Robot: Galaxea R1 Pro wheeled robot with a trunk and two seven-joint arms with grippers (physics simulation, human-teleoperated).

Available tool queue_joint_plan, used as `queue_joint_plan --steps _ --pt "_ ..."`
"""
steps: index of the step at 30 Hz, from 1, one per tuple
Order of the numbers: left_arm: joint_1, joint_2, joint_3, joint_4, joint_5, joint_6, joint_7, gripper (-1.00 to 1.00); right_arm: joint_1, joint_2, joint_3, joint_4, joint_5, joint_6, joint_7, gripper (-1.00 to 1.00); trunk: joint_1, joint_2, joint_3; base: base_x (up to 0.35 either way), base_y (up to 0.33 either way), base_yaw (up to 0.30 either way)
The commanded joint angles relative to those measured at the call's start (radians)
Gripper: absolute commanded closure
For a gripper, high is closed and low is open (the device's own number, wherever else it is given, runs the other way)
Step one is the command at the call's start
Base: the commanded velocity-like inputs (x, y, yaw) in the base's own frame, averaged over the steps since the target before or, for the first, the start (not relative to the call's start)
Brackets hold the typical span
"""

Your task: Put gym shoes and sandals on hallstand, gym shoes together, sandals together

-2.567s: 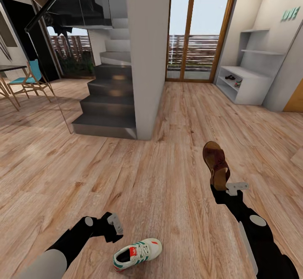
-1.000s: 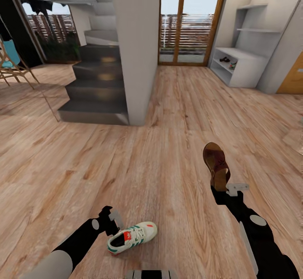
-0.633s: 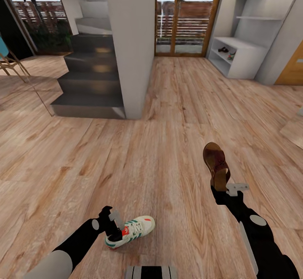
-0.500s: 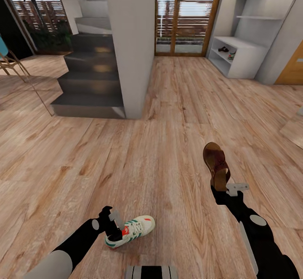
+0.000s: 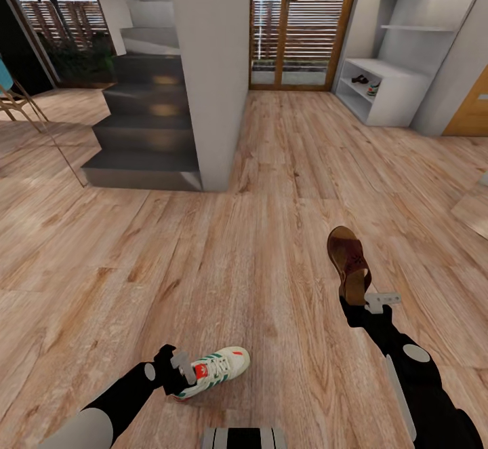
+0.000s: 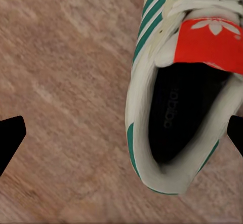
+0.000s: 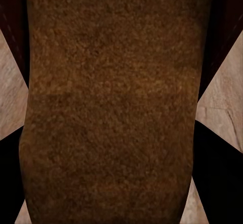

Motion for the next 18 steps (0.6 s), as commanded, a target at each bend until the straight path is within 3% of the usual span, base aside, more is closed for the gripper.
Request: queue_joint_plan --steps 1,3,11,18 --pt "0.0 0.001 -0.003 -0.003 -0.005 0.004 -0.004 -1.0 0.0 0.0 -0.002 -0.002 0.01 0.004 0.008 1.0 0.0 0.0 -0.001 0.0 0.0 0.0" --pt "0.0 0.002 -0.003 -0.003 -0.005 0.005 -0.005 -1.0 0.0 0.0 -0.002 -0.002 0.01 0.004 0.008 1.0 0.0 0.0 -0.001 0.0 0.0 0.0" --pt "0.0 0.005 -0.003 -0.001 -0.005 0.005 -0.005 -1.0 0.0 0.0 -0.002 -0.002 0.01 0.004 0.008 1.0 0.003 -0.002 -0.039 0.0 0.0 0.0" --pt "-0.001 0.004 -0.001 -0.004 -0.008 0.005 0.001 -1.0 0.0 0.0 -0.002 -0.002 0.01 0.004 0.008 1.0 0.003 -0.002 -0.047 0.0 0.0 0.0"
